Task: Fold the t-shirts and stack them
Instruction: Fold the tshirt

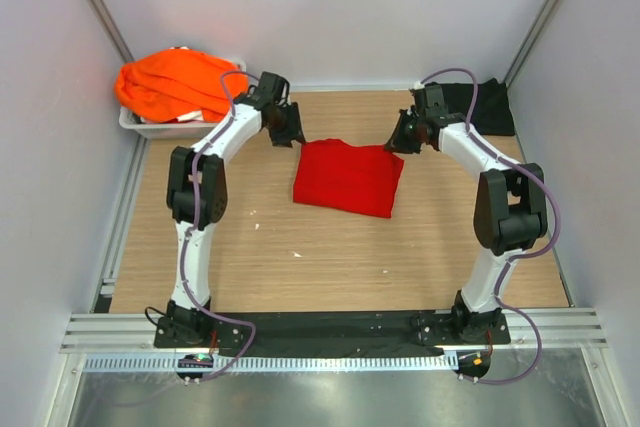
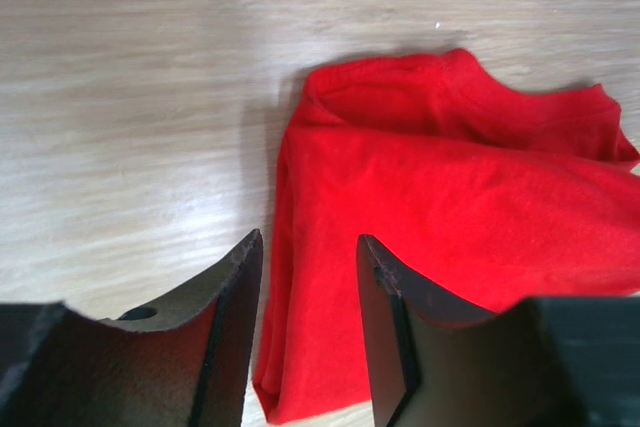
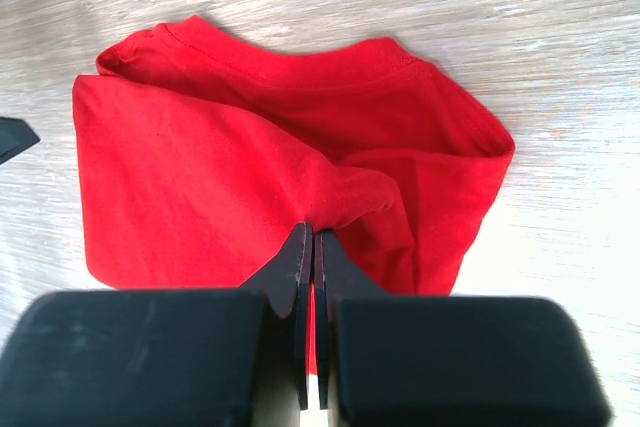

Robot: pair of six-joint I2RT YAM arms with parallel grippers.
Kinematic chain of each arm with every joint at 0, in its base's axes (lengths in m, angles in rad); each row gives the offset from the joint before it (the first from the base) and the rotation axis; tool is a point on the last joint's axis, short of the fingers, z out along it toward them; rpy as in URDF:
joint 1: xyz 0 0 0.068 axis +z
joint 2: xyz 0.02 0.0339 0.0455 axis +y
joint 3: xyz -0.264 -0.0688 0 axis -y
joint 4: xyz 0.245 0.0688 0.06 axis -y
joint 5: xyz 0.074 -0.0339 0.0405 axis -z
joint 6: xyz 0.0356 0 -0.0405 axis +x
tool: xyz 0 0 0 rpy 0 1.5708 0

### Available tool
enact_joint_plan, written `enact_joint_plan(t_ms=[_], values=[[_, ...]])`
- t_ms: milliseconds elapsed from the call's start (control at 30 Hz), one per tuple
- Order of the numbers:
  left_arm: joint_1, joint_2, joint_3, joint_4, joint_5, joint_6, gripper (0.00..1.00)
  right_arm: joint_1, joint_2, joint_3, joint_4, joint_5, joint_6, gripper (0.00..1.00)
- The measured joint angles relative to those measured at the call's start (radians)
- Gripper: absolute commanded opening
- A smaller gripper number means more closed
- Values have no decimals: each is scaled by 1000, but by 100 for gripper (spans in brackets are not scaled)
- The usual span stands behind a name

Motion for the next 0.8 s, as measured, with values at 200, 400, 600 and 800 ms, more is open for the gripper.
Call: enact_joint_plan(t_ms=[200,400,600,800], values=[[0,59,1,50,23,-18,36,0,0,0,1,-7,0,1],[0,129,10,51,47,-32,13,0,0,0,2,-12,-1,1],[0,133,11,69,79,-47,0,0,0,0,4,-13,-1,1],[0,105,6,74,100,-42,0,0,0,0,5,-16,0,1]])
